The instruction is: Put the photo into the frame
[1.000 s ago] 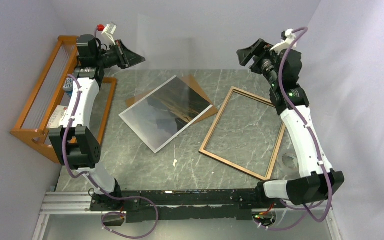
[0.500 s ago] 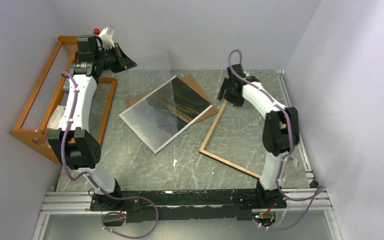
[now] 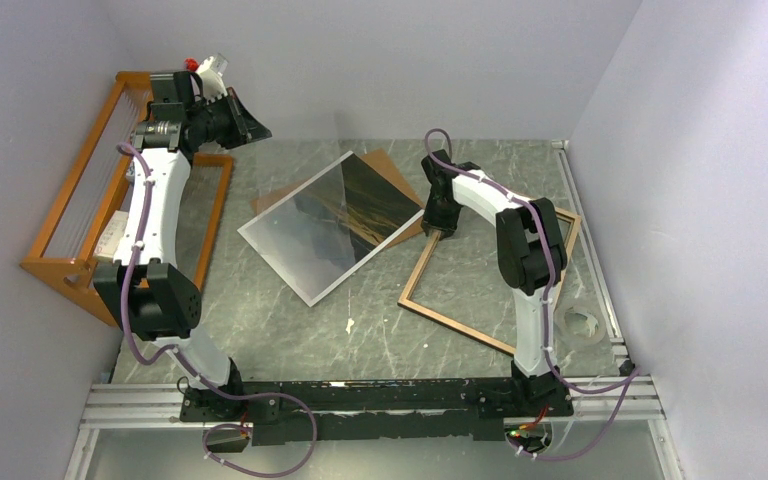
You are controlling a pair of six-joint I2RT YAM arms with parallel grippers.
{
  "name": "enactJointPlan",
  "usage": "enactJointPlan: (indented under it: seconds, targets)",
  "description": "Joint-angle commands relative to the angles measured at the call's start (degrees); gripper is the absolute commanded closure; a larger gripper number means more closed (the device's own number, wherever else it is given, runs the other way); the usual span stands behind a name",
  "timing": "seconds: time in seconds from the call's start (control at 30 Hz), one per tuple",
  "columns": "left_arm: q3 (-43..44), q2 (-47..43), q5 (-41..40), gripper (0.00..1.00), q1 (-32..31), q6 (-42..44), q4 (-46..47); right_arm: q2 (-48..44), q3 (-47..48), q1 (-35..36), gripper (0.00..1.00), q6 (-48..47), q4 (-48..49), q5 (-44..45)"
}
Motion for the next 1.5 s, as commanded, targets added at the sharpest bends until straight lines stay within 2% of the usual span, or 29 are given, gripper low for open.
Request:
enactJointPlan:
  seconds: [0.0, 0.1, 0.27, 0.37, 0.73, 1.0, 1.23, 1.47]
  targets:
    - [3.35, -1.46, 1.64, 0.97, -0.17, 0.29, 0.18, 0.93, 1.57, 0.15, 0.60, 1.04, -0.65, -1.40]
    - [3.73, -1.19, 2.23, 0.97, -0.17, 0.05, 0.05, 1.05, 1.44, 0.23, 0.63, 1.06, -0.12, -1.66]
    - [4.28, -0.77, 2.85, 0.97, -0.17, -0.35, -0.19, 0.69, 2.74, 0.85, 0.81, 0.84, -0.25, -2.30]
    - [4.78, -0.79, 2.76, 0.97, -0.17, -0.41, -0.56, -0.75, 3.32, 1.93, 0.83, 1.01, -0.08, -2.96]
    - [5.28, -1.23, -2.76, 0.98, -0.15, 0.39, -2.91, -5.30, 3.10, 7.58, 0.82, 1.66, 4.28, -4.44]
    - [6.77, -1.10, -3.84, 0.97, -0.17, 0.33, -3.86, -1.19, 7.26, 8.88, 0.80, -0.45, 3.87, -5.56]
    - [8.46, -1.25, -2.30, 0.97, -0.17, -0.09, -4.22, 2.37, 9.75, 9.49, 0.72, 1.28, 6.57, -16.47]
    - [10.56, -1.00, -0.54, 0.97, -0.16, -0.67, -4.41, 6.24, 14.07, 9.53, 0.65, -0.22, 4.69, -18.45]
